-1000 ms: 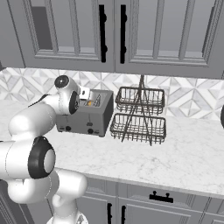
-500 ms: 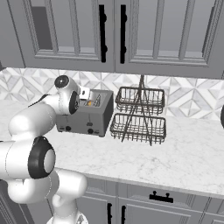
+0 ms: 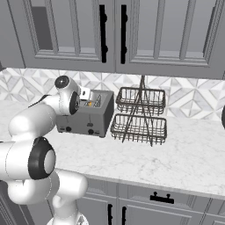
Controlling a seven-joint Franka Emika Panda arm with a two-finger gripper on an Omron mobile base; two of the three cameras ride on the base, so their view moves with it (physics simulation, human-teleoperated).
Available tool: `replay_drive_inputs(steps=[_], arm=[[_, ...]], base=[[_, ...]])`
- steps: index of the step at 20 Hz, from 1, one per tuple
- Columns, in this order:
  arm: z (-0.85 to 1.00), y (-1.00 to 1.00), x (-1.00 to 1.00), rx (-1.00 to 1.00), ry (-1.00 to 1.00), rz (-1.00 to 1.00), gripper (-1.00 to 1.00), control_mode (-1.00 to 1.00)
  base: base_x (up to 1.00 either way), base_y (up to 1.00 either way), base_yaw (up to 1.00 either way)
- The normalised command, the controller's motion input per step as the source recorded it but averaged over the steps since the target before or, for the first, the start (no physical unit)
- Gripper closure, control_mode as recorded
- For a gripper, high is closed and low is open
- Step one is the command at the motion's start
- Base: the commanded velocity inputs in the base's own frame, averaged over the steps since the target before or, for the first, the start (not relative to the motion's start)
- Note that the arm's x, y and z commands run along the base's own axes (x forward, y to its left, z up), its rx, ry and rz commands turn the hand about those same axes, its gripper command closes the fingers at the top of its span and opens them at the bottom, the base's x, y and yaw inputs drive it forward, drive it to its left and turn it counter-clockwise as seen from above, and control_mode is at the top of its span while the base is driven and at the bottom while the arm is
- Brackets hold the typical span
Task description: Start the toaster. Once the lever pops up, take the bread to the plate on the dining counter.
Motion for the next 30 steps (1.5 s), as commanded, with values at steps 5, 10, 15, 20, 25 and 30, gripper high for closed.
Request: replay_drive_inputs(steps=[5, 10, 15, 20, 25, 30], arm=[[0.0, 0.0, 0.0, 0.0, 0.0, 0.0, -1.0, -1.0], [0.0, 0.0, 0.0, 0.0, 0.0, 0.0, -1.0, -1.0], [0.0, 0.0, 0.0, 0.0, 0.0, 0.0, -1.0, -1.0], [0.0, 0.0, 0.0, 0.0, 0.0, 0.0, -1.0, -1.0], [0.0, 0.0, 0.0, 0.0, 0.0, 0.0, -1.0, -1.0], [0.0, 0.0, 0.0, 0.0, 0.0, 0.0, -1.0, -1.0]], base=[[0.0, 0.0, 0.0], [0.0, 0.0, 0.0], [0.0, 0.0, 0.0], [0.0, 0.0, 0.0], [0.0, 0.0, 0.0], [0.0, 0.0, 0.0]])
